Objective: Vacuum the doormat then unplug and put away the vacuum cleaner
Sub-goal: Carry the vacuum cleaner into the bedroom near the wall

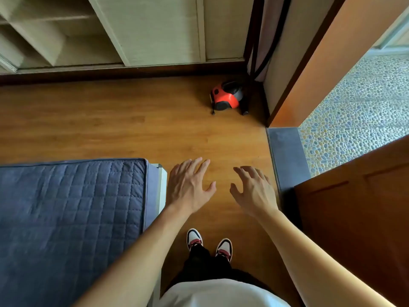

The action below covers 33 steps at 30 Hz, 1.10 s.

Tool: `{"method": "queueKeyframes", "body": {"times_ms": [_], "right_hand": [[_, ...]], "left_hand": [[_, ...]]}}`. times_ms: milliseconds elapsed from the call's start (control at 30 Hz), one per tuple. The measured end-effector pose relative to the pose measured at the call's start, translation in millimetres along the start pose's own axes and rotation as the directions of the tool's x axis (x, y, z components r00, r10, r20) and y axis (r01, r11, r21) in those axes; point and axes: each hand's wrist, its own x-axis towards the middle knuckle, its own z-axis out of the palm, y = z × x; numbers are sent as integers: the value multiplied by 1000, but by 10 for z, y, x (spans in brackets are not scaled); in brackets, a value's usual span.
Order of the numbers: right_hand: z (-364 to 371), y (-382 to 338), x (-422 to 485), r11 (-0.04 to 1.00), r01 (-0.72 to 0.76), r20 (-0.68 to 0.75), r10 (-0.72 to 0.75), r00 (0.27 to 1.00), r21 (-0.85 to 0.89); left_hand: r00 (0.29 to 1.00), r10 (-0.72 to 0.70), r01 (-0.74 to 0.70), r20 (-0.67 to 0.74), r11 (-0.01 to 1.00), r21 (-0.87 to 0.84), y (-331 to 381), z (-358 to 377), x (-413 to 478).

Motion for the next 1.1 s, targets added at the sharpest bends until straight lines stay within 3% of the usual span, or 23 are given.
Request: {"method": "queueKeyframes", "body": {"times_ms": [533,1100], "right_hand": [[-164,129,562,1000,-5,-35,6,999,24],[-586,23,2919,997,-83,-128,82,988,0]], "left_hand": [[998,24,-22,-51,999,34,85,-139,628],[990,98,-104,-104,994,-47,-480,-561,3182]]}}
